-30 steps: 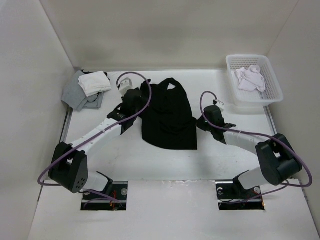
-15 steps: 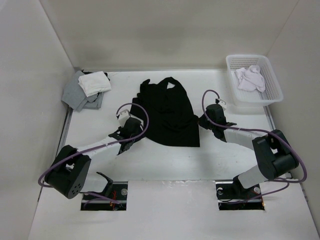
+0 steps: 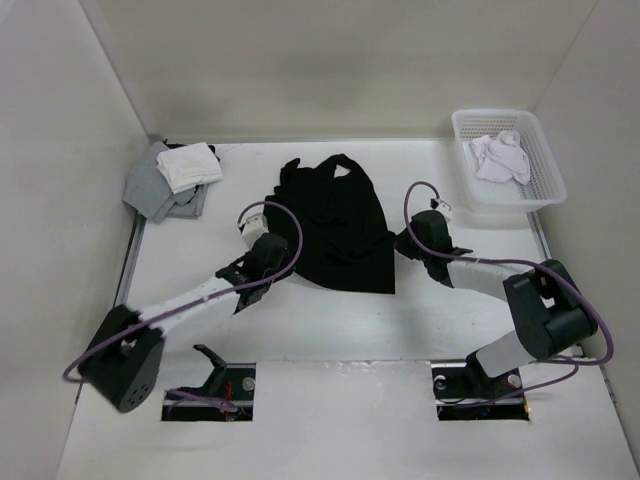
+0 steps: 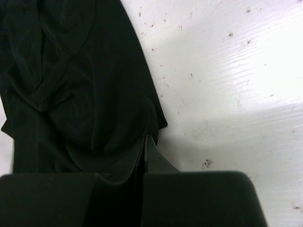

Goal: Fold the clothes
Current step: Flatten the tank top out

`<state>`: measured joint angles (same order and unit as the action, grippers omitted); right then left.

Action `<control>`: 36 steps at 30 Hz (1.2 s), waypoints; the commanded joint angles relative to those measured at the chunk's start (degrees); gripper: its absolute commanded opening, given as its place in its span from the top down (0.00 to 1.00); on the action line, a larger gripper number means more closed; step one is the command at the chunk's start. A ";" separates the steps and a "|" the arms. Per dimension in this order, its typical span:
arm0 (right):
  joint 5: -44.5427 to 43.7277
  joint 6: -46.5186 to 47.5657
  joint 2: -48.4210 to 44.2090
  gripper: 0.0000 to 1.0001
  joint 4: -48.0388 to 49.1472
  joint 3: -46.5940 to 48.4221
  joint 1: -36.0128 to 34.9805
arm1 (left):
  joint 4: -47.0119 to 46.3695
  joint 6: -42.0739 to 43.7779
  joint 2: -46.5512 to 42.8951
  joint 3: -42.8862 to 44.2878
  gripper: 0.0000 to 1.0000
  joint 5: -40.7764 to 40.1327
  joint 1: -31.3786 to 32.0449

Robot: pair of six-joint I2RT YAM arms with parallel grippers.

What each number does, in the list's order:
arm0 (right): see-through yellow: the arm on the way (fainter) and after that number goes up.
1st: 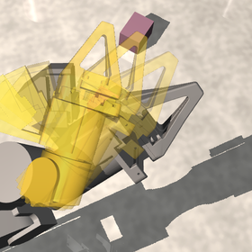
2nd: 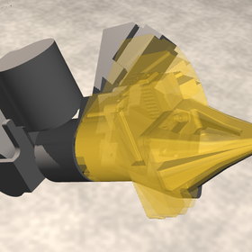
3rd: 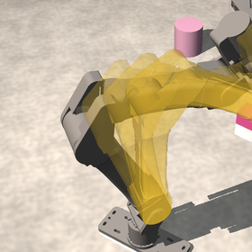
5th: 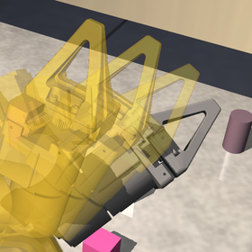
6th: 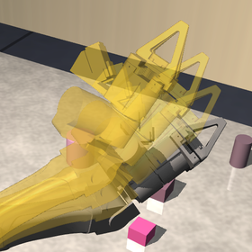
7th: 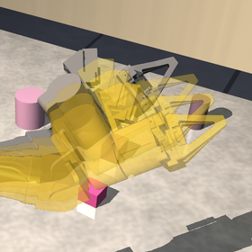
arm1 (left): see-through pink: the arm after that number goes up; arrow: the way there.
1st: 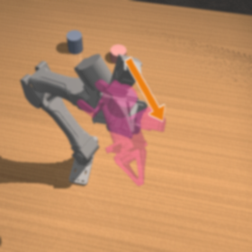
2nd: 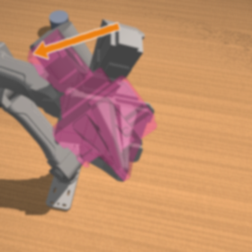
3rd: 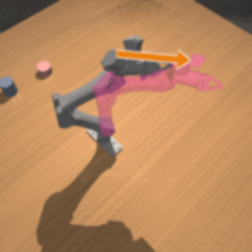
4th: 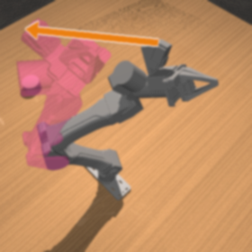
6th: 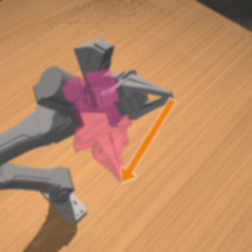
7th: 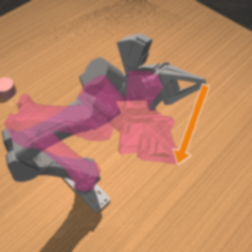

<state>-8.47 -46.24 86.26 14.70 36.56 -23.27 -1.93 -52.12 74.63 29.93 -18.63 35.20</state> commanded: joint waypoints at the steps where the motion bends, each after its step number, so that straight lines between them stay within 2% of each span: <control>1: 0.29 -2.01 -0.92 1.00 6.30 -1.22 -0.86 | 20.87 0.18 -16.95 13.72 0.98 -13.94 8.06; 4: 1.08 -3.06 -0.57 1.00 8.23 -1.84 -0.95 | 37.21 -5.42 -19.26 24.43 0.88 -22.99 21.39; 5: 1.43 -3.24 -0.13 1.00 8.50 -1.93 -0.95 | 40.83 -7.45 -18.22 26.91 0.79 -25.55 25.18; 7: 2.40 -3.51 1.18 1.00 9.38 -1.84 -0.95 | 48.38 -9.83 -13.84 31.39 0.56 -29.16 30.65; 8: 2.84 -3.59 1.89 1.00 9.91 -1.84 -0.95 | 51.04 -10.54 -11.98 32.20 0.52 -29.70 31.02; 13: 2.93 -3.68 2.34 1.00 10.26 -2.10 -0.95 | 48.26 -10.81 -12.49 27.30 0.52 -30.67 27.61; 18: 2.93 -3.25 1.98 1.00 10.18 -2.72 -0.86 | 41.94 -8.79 -13.54 15.98 0.65 -26.65 19.97; 21: 2.93 -3.16 2.07 1.00 9.74 -2.89 -0.77 | 39.56 -12.11 -16.61 7.45 0.69 -21.12 16.97; 27: 2.76 -2.63 0.41 1.00 8.33 -2.72 -0.42 | 40.69 -25.29 -22.77 -3.46 0.68 -12.85 17.22; 36: 2.23 -2.28 0.84 1.00 7.71 -2.28 -0.77 | 34.55 -29.35 -20.32 -8.75 0.62 -6.15 17.84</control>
<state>-5.74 -49.25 87.99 21.04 33.76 -23.70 37.28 -77.89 53.25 22.79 -27.94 52.95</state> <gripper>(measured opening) 0.005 0.366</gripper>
